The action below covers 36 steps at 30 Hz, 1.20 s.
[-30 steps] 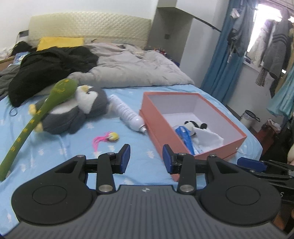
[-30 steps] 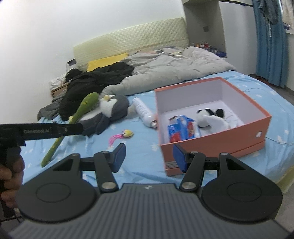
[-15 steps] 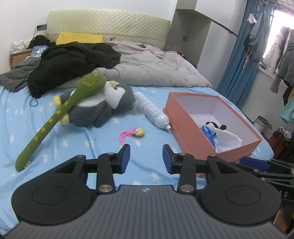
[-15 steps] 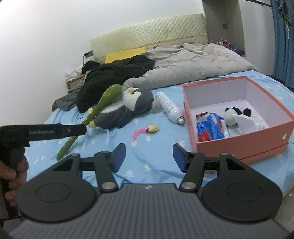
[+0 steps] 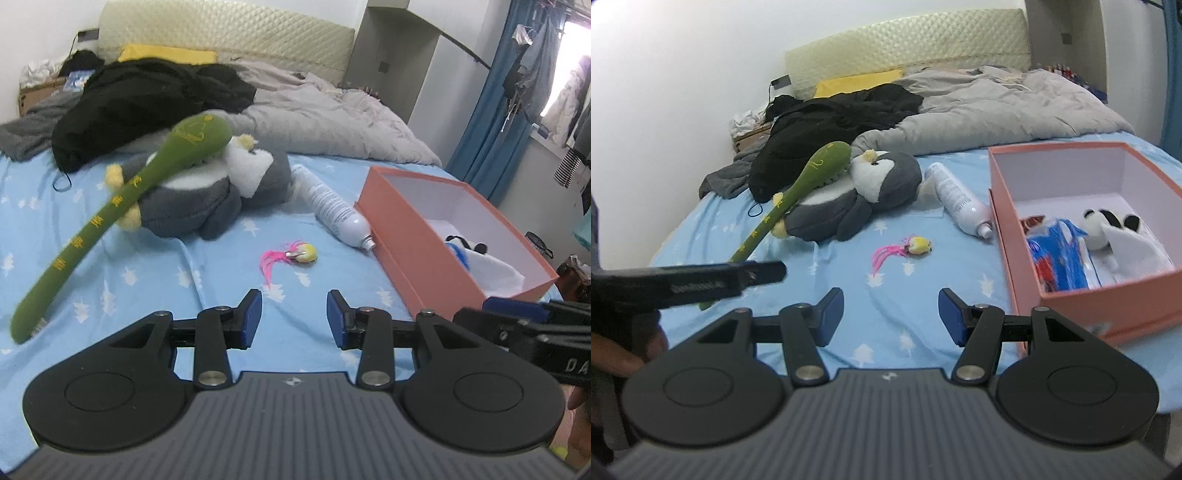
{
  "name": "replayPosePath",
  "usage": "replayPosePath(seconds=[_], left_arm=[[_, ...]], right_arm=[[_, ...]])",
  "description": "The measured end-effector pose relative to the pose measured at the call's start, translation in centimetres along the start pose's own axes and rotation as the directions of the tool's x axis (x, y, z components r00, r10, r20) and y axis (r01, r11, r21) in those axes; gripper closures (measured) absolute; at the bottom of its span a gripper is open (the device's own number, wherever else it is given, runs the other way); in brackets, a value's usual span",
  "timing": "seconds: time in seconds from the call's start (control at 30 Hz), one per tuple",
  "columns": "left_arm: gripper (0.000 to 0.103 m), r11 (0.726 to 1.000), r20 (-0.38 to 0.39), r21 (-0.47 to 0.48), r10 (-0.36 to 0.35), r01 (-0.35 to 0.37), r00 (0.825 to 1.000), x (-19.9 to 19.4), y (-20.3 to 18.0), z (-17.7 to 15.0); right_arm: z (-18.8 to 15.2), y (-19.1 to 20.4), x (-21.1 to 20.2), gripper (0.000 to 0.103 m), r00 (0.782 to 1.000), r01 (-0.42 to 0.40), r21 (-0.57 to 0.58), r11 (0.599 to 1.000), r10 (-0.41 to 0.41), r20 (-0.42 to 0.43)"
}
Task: Organize soft objects
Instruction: 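Move both grippers back from the box toward the penguin plush, then grasp the pink feather toy with the left gripper while the right gripper grasps the clear bag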
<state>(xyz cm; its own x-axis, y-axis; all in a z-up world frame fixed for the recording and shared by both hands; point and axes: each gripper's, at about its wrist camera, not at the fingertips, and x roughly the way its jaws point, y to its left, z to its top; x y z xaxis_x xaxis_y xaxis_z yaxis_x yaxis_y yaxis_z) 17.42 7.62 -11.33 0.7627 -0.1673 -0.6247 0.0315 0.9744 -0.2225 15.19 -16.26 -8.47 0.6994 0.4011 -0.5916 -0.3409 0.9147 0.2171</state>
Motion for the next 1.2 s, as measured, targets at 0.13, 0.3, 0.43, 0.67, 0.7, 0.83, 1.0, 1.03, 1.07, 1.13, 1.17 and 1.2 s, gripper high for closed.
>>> replayPosePath(seconds=[0.13,0.3,0.43,0.67,0.7,0.83,1.0,1.03,1.07,1.13,1.17,1.2], left_arm=[[0.059,0.999,-0.018,-0.039,-0.012,0.011,1.000,2.9,1.2,-0.2],[0.059,0.996,-0.029,-0.090,-0.015,0.013,0.999,6.5,3.2,0.0],[0.059,0.995,-0.047,-0.103,-0.008,0.004,0.999,9.4,4.4,0.6],[0.058,0.996,-0.042,-0.019,-0.083,0.082,0.996,15.1,4.5,1.7],[0.058,0.995,-0.045,-0.016,-0.098,0.097,0.994,15.9,4.5,1.9],[0.058,0.989,-0.043,-0.002,-0.145,0.145,0.989,19.0,4.2,2.5],[0.053,0.980,-0.052,0.010,-0.200,0.201,0.978,22.4,4.0,3.1],[0.053,0.976,-0.057,0.013,-0.215,0.217,0.975,23.0,4.0,3.2],[0.053,0.974,-0.055,0.017,-0.225,0.226,0.973,23.5,3.9,3.2],[0.053,0.971,-0.062,0.026,-0.236,0.238,0.970,24.6,3.8,3.3],[0.053,0.968,-0.068,0.031,-0.245,0.248,0.967,25.1,3.7,3.3],[0.053,0.965,-0.071,0.037,-0.256,0.259,0.964,25.4,3.6,3.3]], right_arm=[[1.0,0.0,2.5,0.044,1.000,-0.012,0.011,1.000,0.012,-0.014],[2.1,0.1,6.3,0.044,0.999,-0.002,-0.003,1.000,0.001,-0.033],[2.6,-0.4,9.8,0.044,0.998,-0.002,0.011,1.000,0.002,-0.069],[4.4,-1.6,16.1,0.044,0.996,0.009,0.022,1.000,-0.007,-0.090],[4.8,-1.8,17.1,0.044,0.996,0.011,0.021,1.000,-0.009,-0.090],[6.7,-2.6,20.6,0.044,0.997,0.014,0.016,1.000,-0.013,-0.076],[8.7,-3.4,24.6,0.048,0.997,0.035,0.004,0.999,-0.035,-0.068],[9.1,-3.5,25.4,0.049,0.997,0.047,-0.003,0.999,-0.047,-0.068],[9.4,-3.7,26.2,0.049,0.996,0.054,-0.003,0.999,-0.054,-0.068],[9.9,-4.1,27.7,0.053,0.996,0.060,-0.004,0.998,-0.060,-0.068],[10.2,-4.2,28.4,0.054,0.995,0.071,-0.007,0.997,-0.071,-0.066],[10.4,-4.3,29.0,0.056,0.995,0.080,-0.010,0.997,-0.080,-0.065]])
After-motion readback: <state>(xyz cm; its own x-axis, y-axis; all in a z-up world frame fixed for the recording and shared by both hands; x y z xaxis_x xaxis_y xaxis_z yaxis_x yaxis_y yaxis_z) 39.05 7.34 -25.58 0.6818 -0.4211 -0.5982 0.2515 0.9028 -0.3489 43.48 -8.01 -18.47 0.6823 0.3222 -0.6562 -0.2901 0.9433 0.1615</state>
